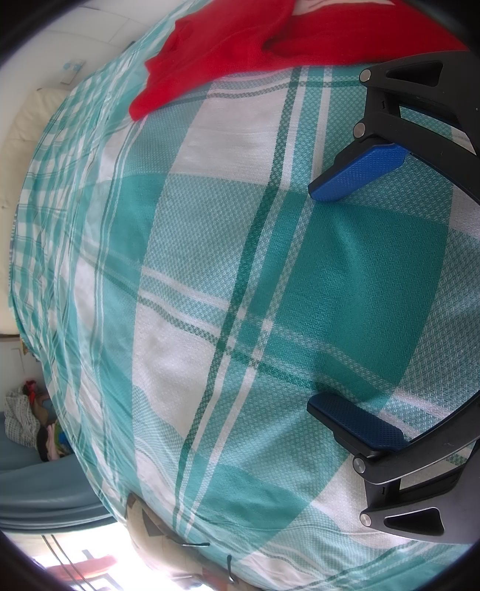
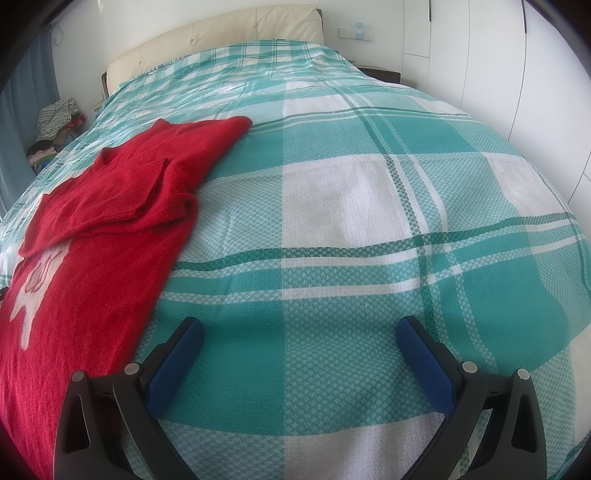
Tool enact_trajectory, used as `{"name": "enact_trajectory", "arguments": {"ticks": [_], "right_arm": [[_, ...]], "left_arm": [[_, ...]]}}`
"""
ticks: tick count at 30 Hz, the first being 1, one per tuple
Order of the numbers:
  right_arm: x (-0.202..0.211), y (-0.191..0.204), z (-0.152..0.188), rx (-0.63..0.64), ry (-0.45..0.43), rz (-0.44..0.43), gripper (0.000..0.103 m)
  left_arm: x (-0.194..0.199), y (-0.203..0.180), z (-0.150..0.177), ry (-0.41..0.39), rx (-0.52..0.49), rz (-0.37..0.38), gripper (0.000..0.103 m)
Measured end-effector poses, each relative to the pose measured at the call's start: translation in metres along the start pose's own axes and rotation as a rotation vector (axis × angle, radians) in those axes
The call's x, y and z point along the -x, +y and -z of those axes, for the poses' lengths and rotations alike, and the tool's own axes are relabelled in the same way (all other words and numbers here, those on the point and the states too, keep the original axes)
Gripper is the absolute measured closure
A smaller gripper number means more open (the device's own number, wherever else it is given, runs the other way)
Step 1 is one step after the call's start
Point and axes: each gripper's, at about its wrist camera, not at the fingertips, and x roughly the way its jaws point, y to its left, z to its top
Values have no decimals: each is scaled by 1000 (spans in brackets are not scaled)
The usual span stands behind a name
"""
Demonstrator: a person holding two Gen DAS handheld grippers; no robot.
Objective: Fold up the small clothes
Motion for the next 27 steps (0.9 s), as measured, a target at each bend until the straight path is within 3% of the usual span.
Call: {"name": "enact_trajectory", "arguments": {"ticks": [27], "right_arm": [[-1,-1,-2,3,3,6,0]], "left_arm": [[0,-1,0,-1,-1,0,0]]}}
